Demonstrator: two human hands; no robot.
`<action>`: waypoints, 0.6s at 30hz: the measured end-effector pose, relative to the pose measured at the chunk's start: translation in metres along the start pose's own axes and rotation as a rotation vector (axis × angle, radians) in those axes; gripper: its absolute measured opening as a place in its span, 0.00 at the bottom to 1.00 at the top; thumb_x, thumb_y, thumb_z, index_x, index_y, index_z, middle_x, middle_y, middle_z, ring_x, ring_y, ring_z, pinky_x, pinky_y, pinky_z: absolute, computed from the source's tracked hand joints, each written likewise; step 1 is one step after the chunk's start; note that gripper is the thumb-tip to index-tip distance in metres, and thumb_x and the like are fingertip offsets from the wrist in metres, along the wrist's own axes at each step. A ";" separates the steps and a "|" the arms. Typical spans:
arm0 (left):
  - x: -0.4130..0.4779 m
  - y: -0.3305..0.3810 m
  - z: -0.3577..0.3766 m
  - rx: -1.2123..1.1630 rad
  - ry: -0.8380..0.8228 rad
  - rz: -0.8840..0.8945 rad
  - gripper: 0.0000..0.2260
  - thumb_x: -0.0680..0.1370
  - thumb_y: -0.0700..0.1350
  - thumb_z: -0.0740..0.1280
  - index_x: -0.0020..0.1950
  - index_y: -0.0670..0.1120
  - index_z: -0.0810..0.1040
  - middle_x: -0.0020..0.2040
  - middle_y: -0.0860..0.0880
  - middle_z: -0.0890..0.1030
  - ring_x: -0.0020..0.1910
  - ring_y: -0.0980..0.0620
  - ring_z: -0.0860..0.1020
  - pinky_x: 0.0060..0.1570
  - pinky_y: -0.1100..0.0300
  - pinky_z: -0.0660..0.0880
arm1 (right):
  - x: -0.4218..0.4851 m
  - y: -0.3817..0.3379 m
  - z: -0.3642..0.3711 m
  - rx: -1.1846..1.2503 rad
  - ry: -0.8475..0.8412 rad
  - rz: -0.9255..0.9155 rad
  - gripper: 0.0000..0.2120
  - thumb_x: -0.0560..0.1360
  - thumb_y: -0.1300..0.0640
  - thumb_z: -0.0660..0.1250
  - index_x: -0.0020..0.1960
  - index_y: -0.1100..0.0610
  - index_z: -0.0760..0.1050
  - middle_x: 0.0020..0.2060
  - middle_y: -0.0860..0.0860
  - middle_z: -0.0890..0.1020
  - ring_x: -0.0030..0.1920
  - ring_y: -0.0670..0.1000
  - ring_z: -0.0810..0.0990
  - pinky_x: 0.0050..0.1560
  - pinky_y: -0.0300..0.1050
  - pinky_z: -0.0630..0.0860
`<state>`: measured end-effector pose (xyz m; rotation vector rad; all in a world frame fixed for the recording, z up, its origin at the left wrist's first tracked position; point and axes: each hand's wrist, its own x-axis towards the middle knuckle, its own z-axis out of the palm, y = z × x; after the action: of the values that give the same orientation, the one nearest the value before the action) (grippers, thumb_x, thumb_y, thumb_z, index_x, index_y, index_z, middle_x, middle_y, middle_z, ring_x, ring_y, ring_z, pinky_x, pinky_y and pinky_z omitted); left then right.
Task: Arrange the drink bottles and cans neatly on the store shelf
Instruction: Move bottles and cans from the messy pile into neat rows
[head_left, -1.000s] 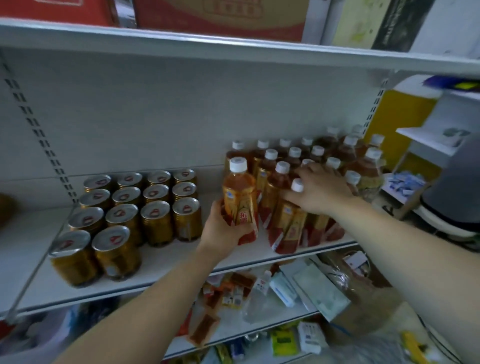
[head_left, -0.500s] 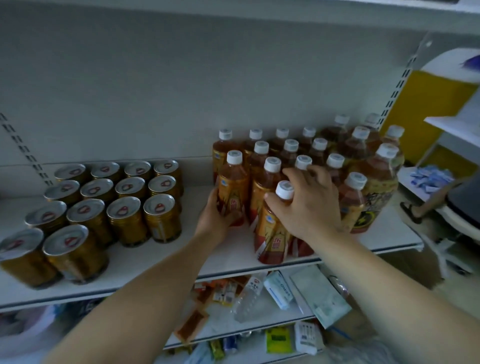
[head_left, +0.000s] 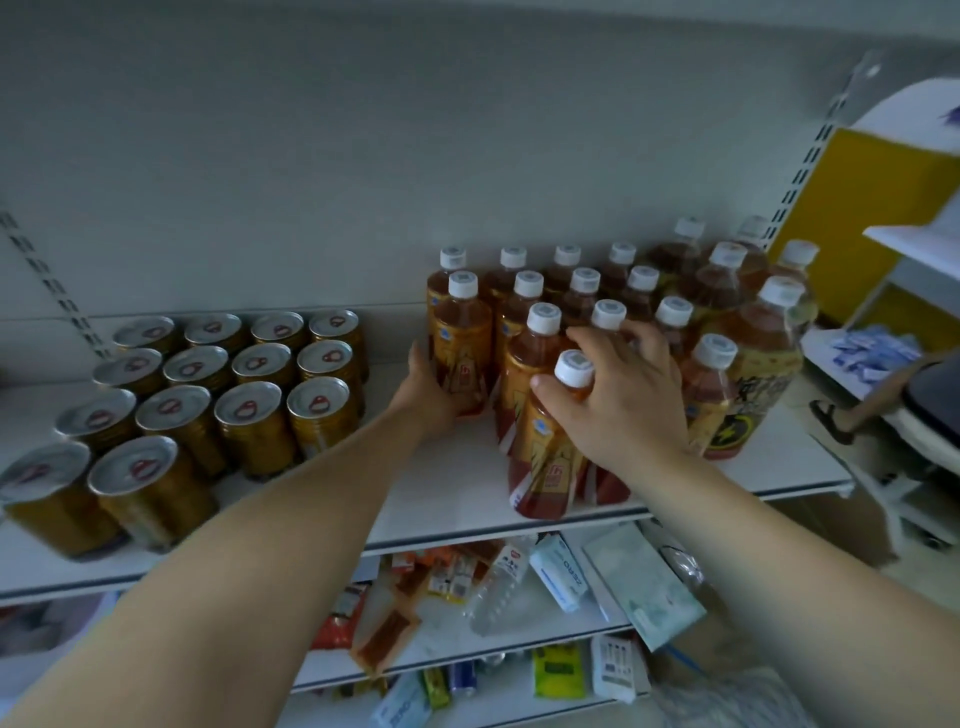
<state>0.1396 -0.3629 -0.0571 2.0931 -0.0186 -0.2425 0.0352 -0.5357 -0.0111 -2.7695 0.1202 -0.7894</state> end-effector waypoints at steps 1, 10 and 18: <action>-0.008 0.006 -0.009 0.041 -0.012 -0.015 0.43 0.72 0.51 0.74 0.77 0.46 0.50 0.69 0.45 0.70 0.64 0.45 0.72 0.54 0.58 0.68 | 0.000 0.000 -0.004 -0.013 -0.034 0.016 0.30 0.70 0.33 0.60 0.63 0.51 0.74 0.58 0.47 0.80 0.68 0.55 0.62 0.62 0.55 0.64; -0.101 0.022 -0.150 0.543 -0.106 0.310 0.25 0.74 0.57 0.69 0.68 0.52 0.68 0.64 0.51 0.75 0.61 0.50 0.74 0.55 0.61 0.68 | 0.042 -0.090 -0.044 -0.162 -0.378 -0.010 0.29 0.72 0.32 0.60 0.65 0.47 0.71 0.66 0.51 0.75 0.67 0.58 0.70 0.66 0.54 0.67; -0.204 -0.078 -0.313 0.768 0.011 0.205 0.28 0.76 0.55 0.67 0.73 0.52 0.63 0.71 0.49 0.69 0.67 0.48 0.69 0.61 0.61 0.65 | 0.035 -0.315 -0.011 -0.129 -0.513 -0.244 0.33 0.73 0.32 0.61 0.70 0.50 0.68 0.69 0.52 0.73 0.66 0.57 0.72 0.64 0.50 0.70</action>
<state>-0.0104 -0.0339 0.0638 2.8283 -0.3698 -0.1020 0.0617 -0.2402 0.1005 -3.0453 -0.2767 -0.0976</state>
